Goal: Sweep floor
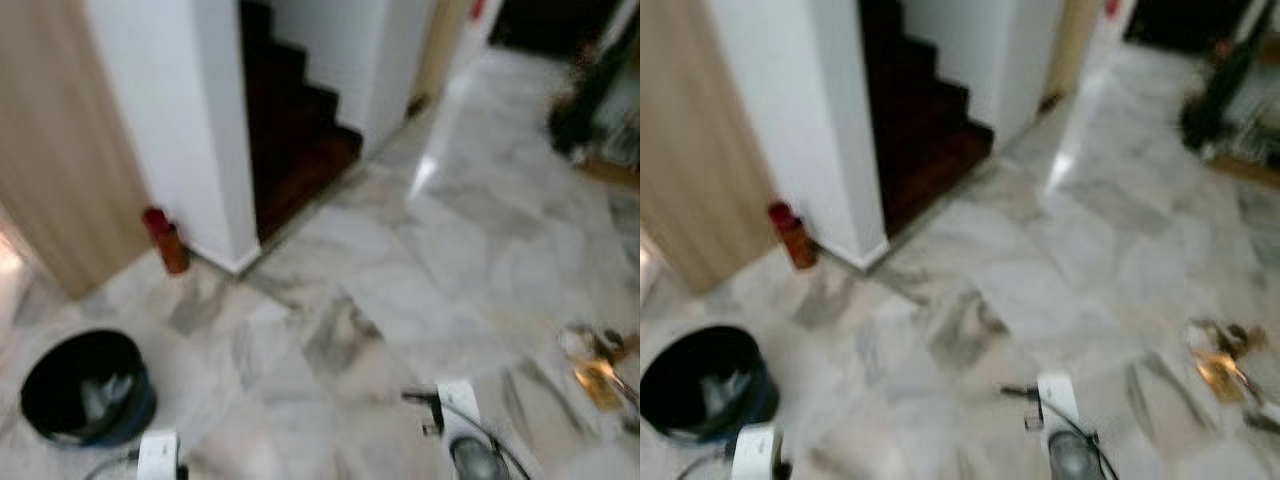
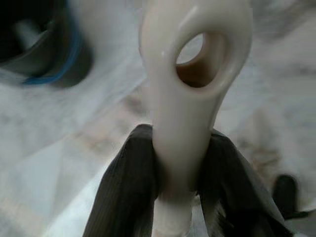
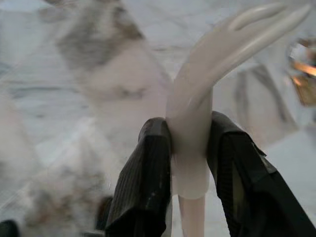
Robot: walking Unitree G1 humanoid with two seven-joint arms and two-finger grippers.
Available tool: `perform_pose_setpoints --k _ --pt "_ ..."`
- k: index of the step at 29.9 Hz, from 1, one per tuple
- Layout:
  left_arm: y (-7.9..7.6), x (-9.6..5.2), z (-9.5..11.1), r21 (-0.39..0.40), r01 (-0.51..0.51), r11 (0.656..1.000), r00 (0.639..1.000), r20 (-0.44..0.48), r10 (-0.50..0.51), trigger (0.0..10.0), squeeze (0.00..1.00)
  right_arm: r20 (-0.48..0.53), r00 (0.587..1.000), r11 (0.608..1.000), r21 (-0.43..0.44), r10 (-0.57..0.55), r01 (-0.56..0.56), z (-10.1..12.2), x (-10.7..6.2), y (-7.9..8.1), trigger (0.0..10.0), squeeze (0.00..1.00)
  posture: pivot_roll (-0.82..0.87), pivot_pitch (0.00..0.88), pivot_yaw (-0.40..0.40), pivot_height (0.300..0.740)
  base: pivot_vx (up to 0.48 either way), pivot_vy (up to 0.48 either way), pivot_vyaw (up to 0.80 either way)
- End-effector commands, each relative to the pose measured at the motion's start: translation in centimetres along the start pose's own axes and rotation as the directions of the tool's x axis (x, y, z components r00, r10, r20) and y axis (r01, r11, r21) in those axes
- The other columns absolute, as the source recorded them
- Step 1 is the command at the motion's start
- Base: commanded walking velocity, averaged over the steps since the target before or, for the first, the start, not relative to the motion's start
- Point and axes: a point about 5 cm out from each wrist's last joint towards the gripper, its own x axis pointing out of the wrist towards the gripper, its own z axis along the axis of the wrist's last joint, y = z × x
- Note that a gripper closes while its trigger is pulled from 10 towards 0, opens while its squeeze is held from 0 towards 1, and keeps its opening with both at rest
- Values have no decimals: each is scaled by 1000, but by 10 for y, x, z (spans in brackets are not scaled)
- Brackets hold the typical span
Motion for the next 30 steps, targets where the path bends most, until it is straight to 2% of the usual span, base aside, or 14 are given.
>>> perform_pose_setpoints --k 1,6,12,16,20,22,26,28,30 --pt "8 -1 -2 -9 -17 1000 1000 -9 17 10000 0 -16 1000 1000 10 17 -17 -4 -1 8 10000 0 -5 0 18 740 0 0 -694" --pt "3 1 2 -5 9 1000 1000 -5 -9 10000 0 -39 999 1000 22 8 -8 -11 -3 7 10000 0 4 0 30 740 0 0 -690" --pt "7 0 -1 15 17 1000 1000 -24 -17 10000 0 -57 998 1000 27 15 -14 -18 -5 12 10000 0 9 0 50 740 0 0 -692" --pt "20 -1 2 136 25 990 1000 -17 -23 10000 0 -47 998 998 38 51 -49 -14 -6 30 10000 0 -8 0 97 740 0 -114 -688" --pt "27 0 5 136 20 991 1000 -19 -17 10000 0 -30 995 996 -1 92 -92 -11 -8 41 10000 0 -39 0 126 740 0 -465 -683" --pt "30 1 9 114 14 993 1000 -20 -12 10000 0 -26 995 995 -8 100 -100 -11 -8 44 10000 0 -59 0 125 740 0 0 -681" --pt "27 4 17 133 27 991 1000 3 -28 10000 0 -18 994 994 -16 106 -106 -9 -8 44 10000 0 -77 0 124 740 0 0 -678" --pt "17 7 22 127 50 991 998 19 -53 10000 0 -18 994 992 -50 112 -112 -11 -8 41 10000 0 -100 0 129 740 0 0 -675" --pt "12 7 21 125 64 990 998 16 -66 10000 0 -19 995 994 -46 102 -103 -12 -8 39 10000 0 -108 0 134 740 0 0 -678"
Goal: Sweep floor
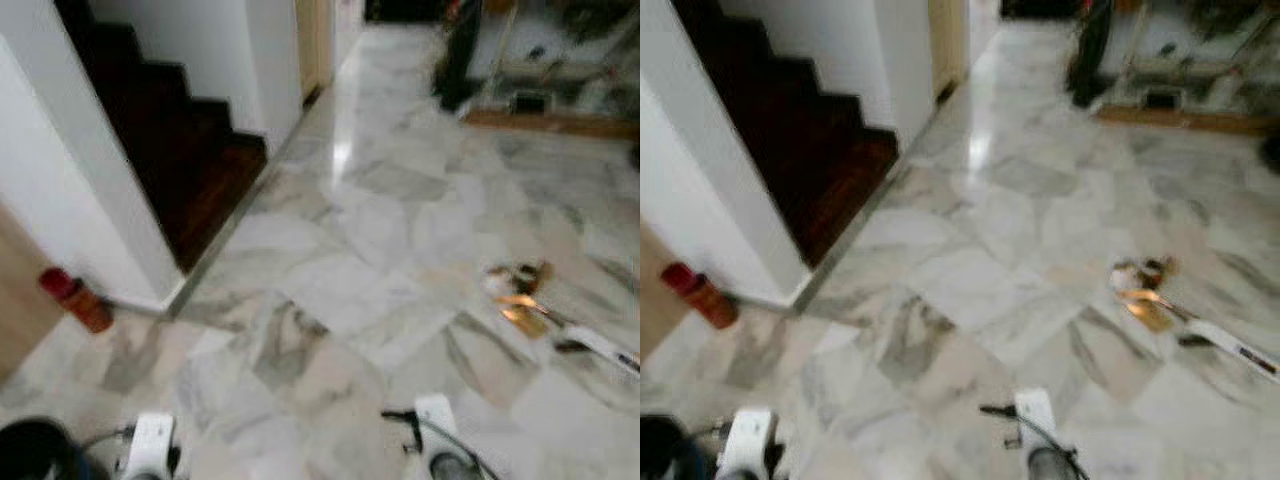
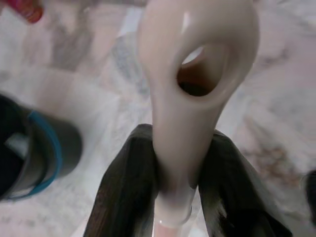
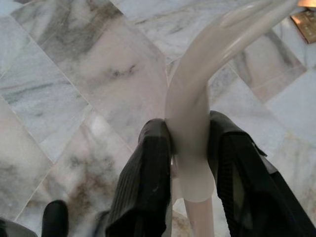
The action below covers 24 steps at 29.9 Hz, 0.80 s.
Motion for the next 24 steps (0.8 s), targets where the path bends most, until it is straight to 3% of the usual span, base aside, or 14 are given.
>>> perform_pose_setpoints --k 1,6,10,18,24 --pt "-9 2 2 1 33 999 999 4 -33 10000 0 -13 1000 1000 23 -9 9 -4 -1 -4 10000 0 -108 0 134 740 0 0 -681" --pt "-28 0 -6 -12 64 998 998 -29 -64 10000 0 -27 998 996 70 -61 63 -8 -1 -19 10000 0 -127 0 99 740 0 0 -676" --pt "-33 0 -8 -40 61 997 998 -30 -62 10000 0 -27 998 997 41 -63 64 -10 -1 -26 10000 0 -124 0 62 740 0 0 -678" --pt "-57 -6 -20 -161 44 986 998 -33 -50 10000 0 -4 995 994 -22 -103 103 1 1 -62 10000 0 -105 0 -50 740 0 0 -678" --pt "-65 -8 -24 -170 59 984 996 -49 -68 10000 0 6 994 994 -16 -108 108 8 2 -64 10000 0 -60 0 -34 740 0 0 -677"
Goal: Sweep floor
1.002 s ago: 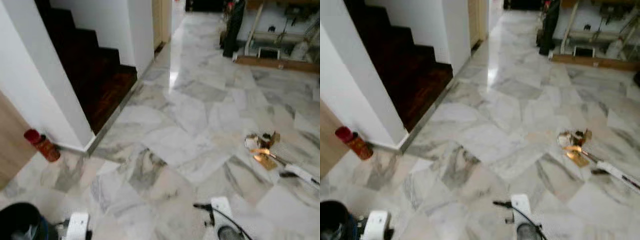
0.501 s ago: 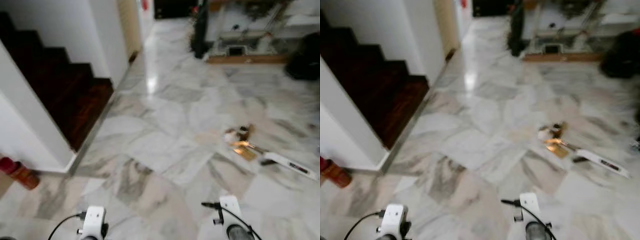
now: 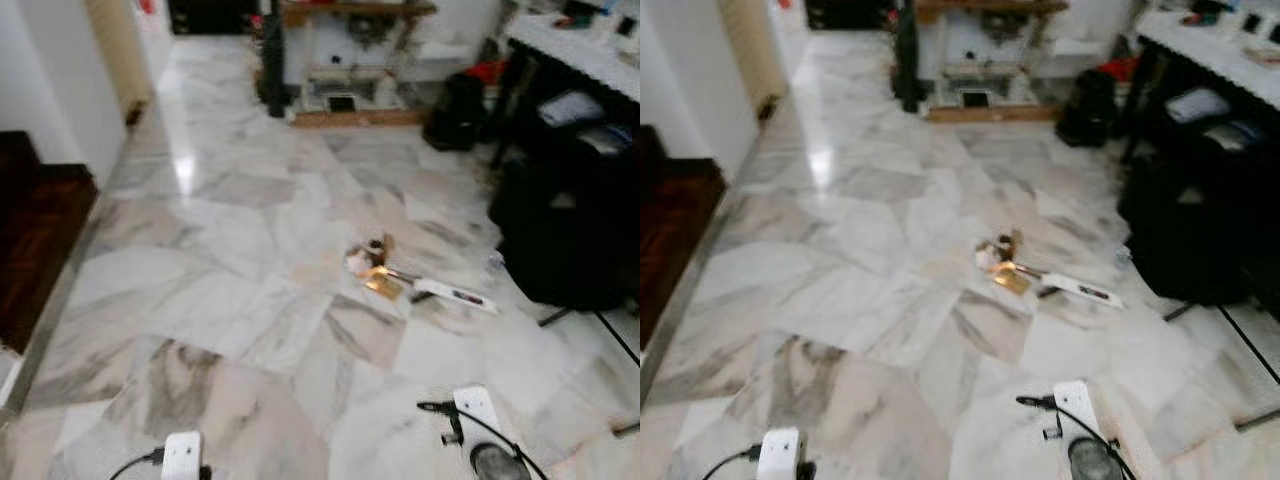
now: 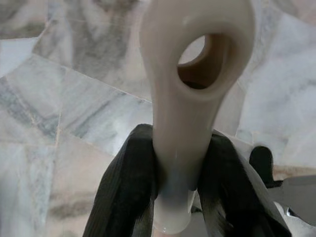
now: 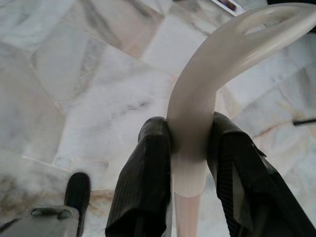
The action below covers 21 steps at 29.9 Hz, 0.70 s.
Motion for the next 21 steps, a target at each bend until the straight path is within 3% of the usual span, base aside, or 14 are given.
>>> perform_pose_setpoints --k 1,5,8,13,21 --pt "-16 -1 -5 -19 65 998 998 -17 -65 10000 0 8 1000 1000 5 5 -5 5 1 3 10000 0 -56 0 -30 740 0 0 -675" --pt "-11 0 1 19 76 997 997 6 -76 10000 0 9 1000 999 30 19 -19 8 2 11 10000 0 -16 0 -28 740 0 0 -677" --pt "-1 2 6 19 52 998 998 24 -52 10000 0 23 997 998 -5 68 -68 12 1 24 10000 0 6 0 -51 740 0 0 -225" --pt "21 0 7 -35 -30 999 999 38 31 10000 0 41 991 991 -37 130 -129 17 0 45 10000 0 18 0 -45 740 0 0 0" --pt "24 -5 -6 -11 -15 1000 1000 1 15 10000 0 22 992 992 34 124 -125 7 -4 54 10000 0 -19 0 38 740 283 0 0"
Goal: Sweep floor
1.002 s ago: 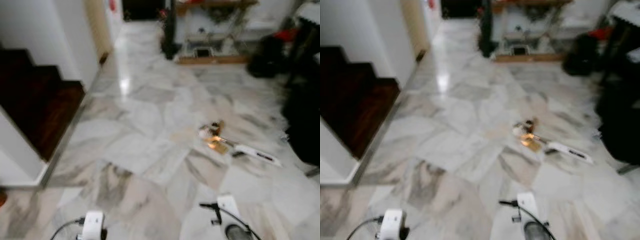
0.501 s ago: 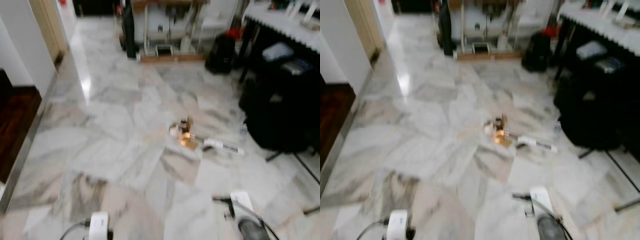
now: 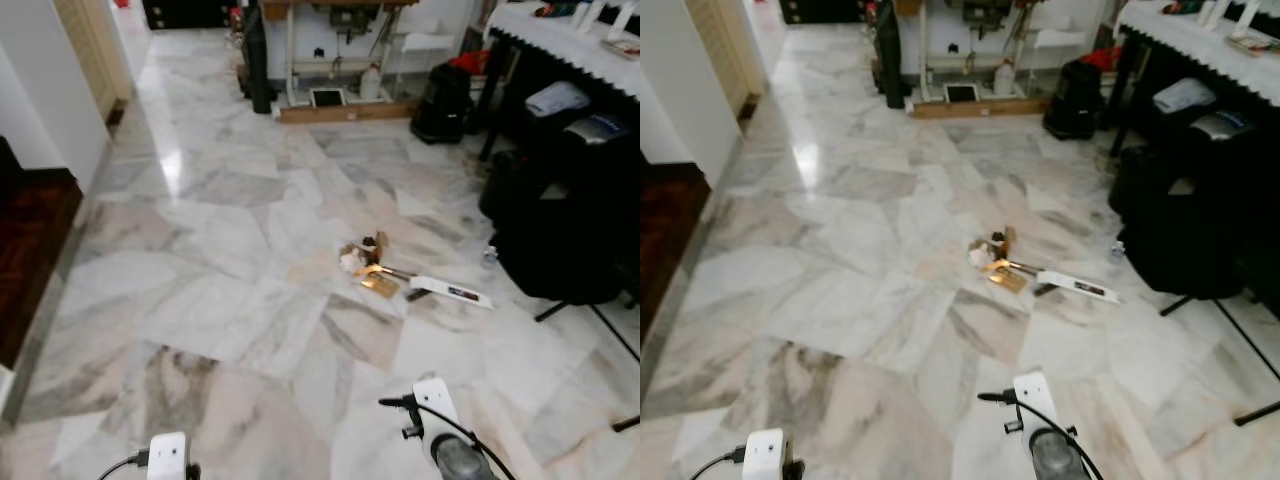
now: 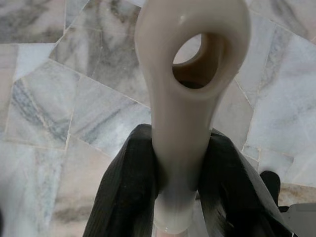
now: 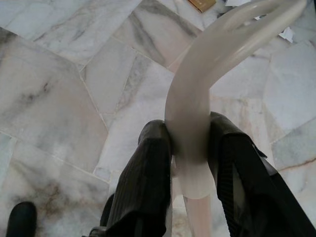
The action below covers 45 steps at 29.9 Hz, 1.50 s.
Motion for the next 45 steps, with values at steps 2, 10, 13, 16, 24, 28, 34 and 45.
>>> perform_pose_setpoints --k 2,10,13,16,24,28,34,45 --pt "5 0 1 24 7 1000 1000 -8 -7 10000 0 -11 1000 999 46 13 -12 -5 -2 6 10000 0 -22 0 44 740 326 0 0" --pt "5 8 22 35 18 999 999 38 -19 10000 0 -35 999 997 71 -19 21 -12 -3 0 10000 0 -37 0 57 740 328 0 0" --pt "2 9 24 33 23 999 999 43 -24 10000 0 -25 1000 997 73 -19 21 -11 -3 0 10000 0 -33 0 50 740 325 0 0" --pt "0 9 24 29 26 999 999 44 -27 10000 0 -21 1000 998 63 -13 14 -9 -2 0 10000 0 -27 0 44 740 325 0 0" --pt "1 3 8 2 12 1000 1000 9 -12 10000 0 -11 1000 999 50 -4 5 -4 -1 1 10000 0 -17 0 26 740 327 0 0" --pt "1 2 3 -3 9 1000 1000 -4 -9 10000 0 -11 1000 999 51 -3 3 -4 -1 0 10000 0 -19 0 21 740 326 0 0" --pt "-1 2 4 -8 13 1000 1000 -3 -13 10000 0 -22 1000 998 55 -9 10 -5 -1 -2 10000 0 -22 0 20 740 327 0 -360" --pt "-4 6 14 -9 21 1000 1000 19 -21 10000 0 -3 1000 999 52 -8 8 0 0 -2 10000 0 -26 0 19 740 327 0 -256"
